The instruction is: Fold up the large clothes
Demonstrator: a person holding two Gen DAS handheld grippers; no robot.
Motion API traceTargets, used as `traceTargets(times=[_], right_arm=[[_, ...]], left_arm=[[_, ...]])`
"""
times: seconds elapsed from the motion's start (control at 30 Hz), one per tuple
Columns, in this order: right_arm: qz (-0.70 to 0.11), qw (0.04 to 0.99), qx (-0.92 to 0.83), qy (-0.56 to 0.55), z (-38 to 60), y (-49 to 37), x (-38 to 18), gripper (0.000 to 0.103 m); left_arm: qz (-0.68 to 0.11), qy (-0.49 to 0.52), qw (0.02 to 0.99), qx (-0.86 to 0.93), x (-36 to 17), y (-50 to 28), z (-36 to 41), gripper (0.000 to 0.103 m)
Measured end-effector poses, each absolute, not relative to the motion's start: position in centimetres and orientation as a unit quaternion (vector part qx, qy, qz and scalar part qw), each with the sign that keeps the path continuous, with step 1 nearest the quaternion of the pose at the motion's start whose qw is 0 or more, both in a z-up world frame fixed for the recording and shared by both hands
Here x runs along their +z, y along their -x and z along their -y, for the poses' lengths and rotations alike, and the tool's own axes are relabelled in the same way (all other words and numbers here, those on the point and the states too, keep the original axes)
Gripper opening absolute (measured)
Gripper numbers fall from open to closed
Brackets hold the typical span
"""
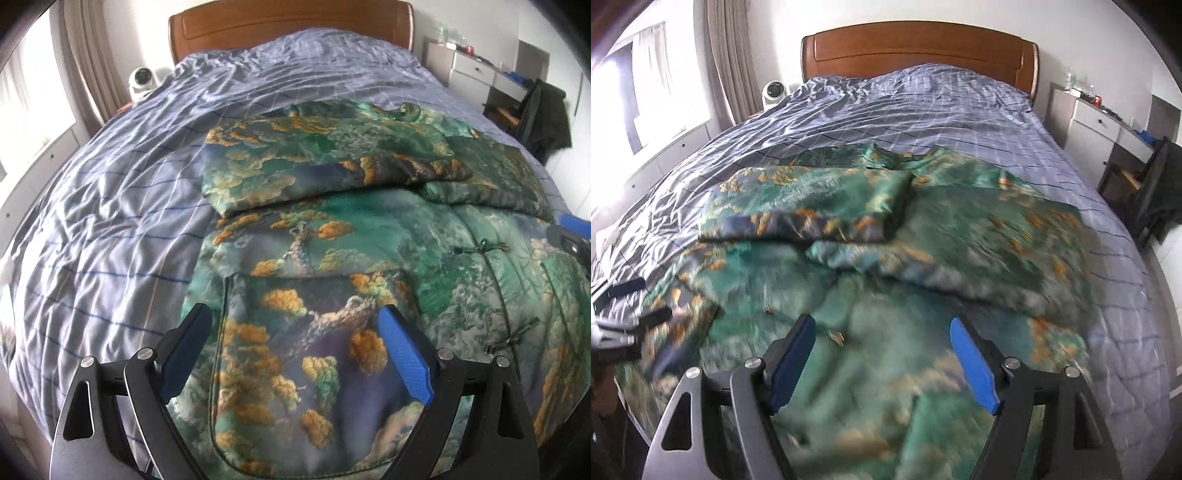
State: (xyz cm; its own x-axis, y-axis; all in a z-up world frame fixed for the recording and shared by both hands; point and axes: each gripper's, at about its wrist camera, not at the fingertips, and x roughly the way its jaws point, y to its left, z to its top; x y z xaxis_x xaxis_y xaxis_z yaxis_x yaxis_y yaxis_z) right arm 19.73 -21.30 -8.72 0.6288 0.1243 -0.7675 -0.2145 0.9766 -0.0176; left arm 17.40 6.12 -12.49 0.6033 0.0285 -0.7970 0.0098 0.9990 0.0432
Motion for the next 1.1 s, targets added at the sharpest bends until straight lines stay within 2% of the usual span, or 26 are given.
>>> traceTargets(times=[0.43,0.6,0.77,0.87,1.1], right_arm=[[-0.429,0.902,0.040,0.019,26.9,-14.1,-9.4,0.077],[-0.419,0.908,0.015,-0.008,30.1,-12.6,-8.3,0.077],[-0.429,0.902,-0.034,-0.024,35.7,-10.7,-8.3,0.077],[-0.451,0.890,-0.043,-0.044,38.8,-9.5,-9.2,0.077],[-0.516,0.850,0.024,-0.103,41.7,-6.9,-12.3,0.079]], left_arm=[[-0.454,0.016,0.890,0.022,-12.3,-14.8,-9.2,0.093],[-0.463,0.094,0.880,0.037,-12.7,-13.4,-15.0,0.096],[-0.507,0.171,0.845,0.011,-15.6,-12.5,-18.6,0.096],[-0.527,0.182,0.830,-0.016,-17.2,-11.9,-18.0,0.096],[-0.537,0.128,0.830,-0.079,-17.6,-11.0,-13.6,0.097]])
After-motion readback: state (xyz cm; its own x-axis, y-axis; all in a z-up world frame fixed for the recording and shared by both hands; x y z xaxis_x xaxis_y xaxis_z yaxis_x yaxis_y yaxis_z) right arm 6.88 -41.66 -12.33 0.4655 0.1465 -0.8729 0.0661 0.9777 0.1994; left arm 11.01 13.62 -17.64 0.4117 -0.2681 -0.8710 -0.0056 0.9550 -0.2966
